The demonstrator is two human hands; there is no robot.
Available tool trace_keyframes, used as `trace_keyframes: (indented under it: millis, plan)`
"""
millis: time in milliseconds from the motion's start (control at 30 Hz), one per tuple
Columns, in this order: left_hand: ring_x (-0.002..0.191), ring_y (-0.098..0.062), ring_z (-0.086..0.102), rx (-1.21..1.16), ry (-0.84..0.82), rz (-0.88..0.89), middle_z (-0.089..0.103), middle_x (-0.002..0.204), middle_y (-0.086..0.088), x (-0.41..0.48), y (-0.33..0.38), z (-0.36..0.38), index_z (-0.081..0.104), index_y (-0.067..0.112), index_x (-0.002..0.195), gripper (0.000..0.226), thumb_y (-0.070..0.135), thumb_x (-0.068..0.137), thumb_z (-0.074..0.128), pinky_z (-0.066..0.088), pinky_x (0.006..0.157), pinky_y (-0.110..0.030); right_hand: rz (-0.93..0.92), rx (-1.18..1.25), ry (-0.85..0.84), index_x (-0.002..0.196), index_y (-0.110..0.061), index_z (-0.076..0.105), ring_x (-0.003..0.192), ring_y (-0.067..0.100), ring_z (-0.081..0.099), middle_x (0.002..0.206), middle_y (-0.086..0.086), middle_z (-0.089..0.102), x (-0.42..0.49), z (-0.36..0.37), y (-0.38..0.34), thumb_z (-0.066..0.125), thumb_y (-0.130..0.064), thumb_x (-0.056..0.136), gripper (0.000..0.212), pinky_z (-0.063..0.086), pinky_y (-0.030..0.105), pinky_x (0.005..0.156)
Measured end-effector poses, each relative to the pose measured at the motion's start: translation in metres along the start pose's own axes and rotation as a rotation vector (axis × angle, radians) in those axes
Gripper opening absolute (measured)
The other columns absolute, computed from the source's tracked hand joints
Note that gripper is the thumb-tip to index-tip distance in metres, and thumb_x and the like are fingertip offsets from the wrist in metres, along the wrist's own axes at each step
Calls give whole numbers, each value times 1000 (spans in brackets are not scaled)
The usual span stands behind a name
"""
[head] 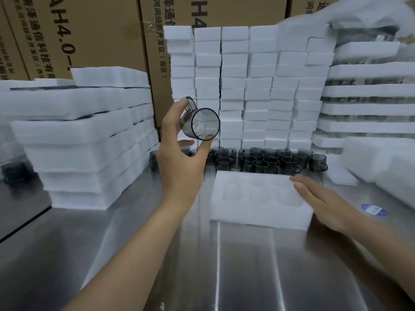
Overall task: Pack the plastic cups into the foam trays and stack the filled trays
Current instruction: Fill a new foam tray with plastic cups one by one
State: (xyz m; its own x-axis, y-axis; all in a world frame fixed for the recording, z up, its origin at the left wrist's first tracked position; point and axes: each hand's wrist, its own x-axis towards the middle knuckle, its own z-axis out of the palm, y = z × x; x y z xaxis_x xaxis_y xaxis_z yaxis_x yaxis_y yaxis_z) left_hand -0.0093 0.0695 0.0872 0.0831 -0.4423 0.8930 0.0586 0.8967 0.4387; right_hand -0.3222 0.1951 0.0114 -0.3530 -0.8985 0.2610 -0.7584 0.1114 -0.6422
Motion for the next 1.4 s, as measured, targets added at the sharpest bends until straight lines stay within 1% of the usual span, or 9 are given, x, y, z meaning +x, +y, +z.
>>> trace_keyframes:
  millis: [100,233,333,400,800,900,1100,1300,1400]
  plan:
    - [137,-6,60,-127,-57,-194,60,152,13,-1,2,3,46,36,153,81,16,87,89,54,90,-19,13,-17,-8,148,-48,50,74,-9,52,141,-18,55,-1,0,-1,30,-73,96,61,40,29,92]
    - [107,-10,76,-334,-209,-629,79,122,6,7,4,5,70,26,129,35,40,97,78,55,84,-29,17,-20,-6,152,-44,49,139,13,48,152,-14,53,-1,-1,-2,31,-71,97,63,29,27,106]
    - [82,-14,75,-726,-326,-1146,80,106,2,8,4,0,81,13,111,59,68,94,65,52,69,-30,29,-31,-15,152,-44,47,145,17,45,155,-12,53,-1,-2,-1,31,-70,99,61,28,28,108]
    - [72,-16,71,-868,-310,-1281,76,91,0,7,2,-3,83,9,95,66,73,88,66,50,61,-29,29,-38,-11,154,-43,47,145,18,46,157,-10,52,1,-2,-2,32,-68,101,60,30,29,108]
    - [76,-14,71,-720,-364,-1300,77,94,3,-5,-19,1,85,16,83,71,84,82,65,49,56,-26,1,-84,-12,156,-39,45,148,16,41,159,-13,48,4,-1,5,33,-62,107,56,27,28,111]
    - [78,-13,71,-671,-375,-1290,78,98,2,-8,-21,2,86,18,86,70,85,80,68,48,59,-26,-26,-59,19,152,-38,52,133,9,50,148,-15,56,5,1,8,38,-61,106,53,32,28,106]
    - [87,-6,75,-314,-504,-986,82,106,8,-11,-9,9,80,32,106,61,76,65,84,49,74,-28,-383,-285,324,122,-35,70,112,6,58,115,-22,59,6,-6,-9,58,-45,100,27,47,31,88]
    - [94,-5,77,-164,-712,-832,81,102,14,-24,12,21,83,37,107,41,72,86,74,49,85,-33,-602,-195,445,159,-37,37,122,7,58,144,-14,51,-16,18,-60,75,-46,91,78,52,28,96]
    - [93,-4,76,-124,-789,-760,81,103,13,-32,19,26,82,34,107,41,69,89,73,48,86,-33,-667,-229,515,160,-24,42,131,17,58,149,-2,55,-24,33,-75,77,-41,91,79,51,30,99]
